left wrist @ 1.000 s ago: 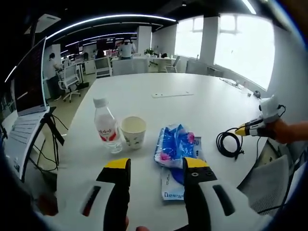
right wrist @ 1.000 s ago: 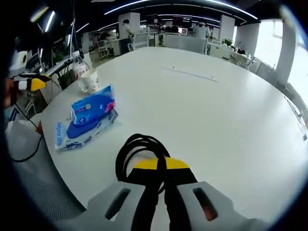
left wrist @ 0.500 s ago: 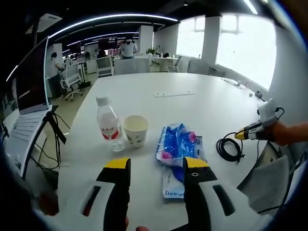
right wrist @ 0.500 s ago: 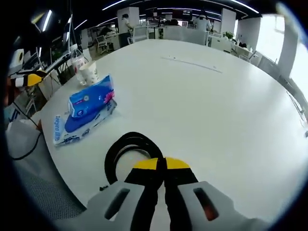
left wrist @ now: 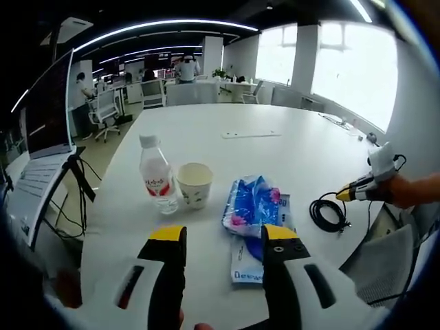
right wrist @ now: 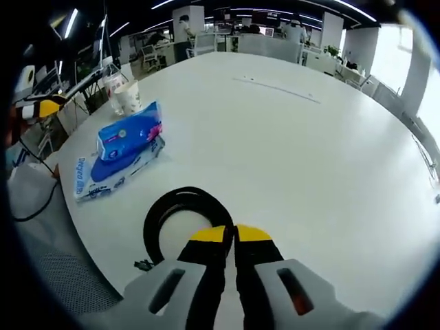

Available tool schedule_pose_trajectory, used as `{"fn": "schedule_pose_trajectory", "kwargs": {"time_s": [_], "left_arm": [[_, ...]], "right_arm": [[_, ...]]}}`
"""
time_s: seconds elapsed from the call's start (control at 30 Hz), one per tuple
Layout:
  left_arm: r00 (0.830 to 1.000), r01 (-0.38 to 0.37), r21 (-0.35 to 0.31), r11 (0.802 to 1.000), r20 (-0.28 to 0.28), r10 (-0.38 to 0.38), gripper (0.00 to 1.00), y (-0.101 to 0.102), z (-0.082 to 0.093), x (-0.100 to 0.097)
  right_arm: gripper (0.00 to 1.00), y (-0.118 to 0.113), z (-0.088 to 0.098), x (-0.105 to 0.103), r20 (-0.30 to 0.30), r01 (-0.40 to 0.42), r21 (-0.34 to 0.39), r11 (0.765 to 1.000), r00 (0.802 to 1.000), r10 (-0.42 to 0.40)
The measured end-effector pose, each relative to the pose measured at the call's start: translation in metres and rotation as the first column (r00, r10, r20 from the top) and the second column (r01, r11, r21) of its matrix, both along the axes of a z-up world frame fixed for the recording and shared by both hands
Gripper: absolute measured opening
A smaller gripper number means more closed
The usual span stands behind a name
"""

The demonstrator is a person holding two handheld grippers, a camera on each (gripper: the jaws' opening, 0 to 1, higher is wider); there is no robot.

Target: Arrange the tabletop items into an orderly group along one side of the table until the central work area is clear of visible clutter.

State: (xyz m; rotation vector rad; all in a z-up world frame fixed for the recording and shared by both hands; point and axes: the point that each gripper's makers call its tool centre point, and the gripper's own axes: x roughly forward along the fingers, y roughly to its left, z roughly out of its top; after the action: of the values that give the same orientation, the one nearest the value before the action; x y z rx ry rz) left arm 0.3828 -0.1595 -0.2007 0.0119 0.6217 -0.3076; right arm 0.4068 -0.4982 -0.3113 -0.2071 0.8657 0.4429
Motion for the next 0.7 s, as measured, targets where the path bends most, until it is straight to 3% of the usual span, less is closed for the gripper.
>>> {"fn": "schedule_pose_trajectory", "kwargs": {"time_s": [0.7], "left_arm": [[1.0, -0.009, -0.009, 1.0, -0.015, 0.009, 0.43, -0.002, -0.006, -0.003]], "right_arm": [[0.06, 0.0, 0.013, 0.011, 0.018, -0.019, 0.001, 1.0, 1.0, 0.019]]}}
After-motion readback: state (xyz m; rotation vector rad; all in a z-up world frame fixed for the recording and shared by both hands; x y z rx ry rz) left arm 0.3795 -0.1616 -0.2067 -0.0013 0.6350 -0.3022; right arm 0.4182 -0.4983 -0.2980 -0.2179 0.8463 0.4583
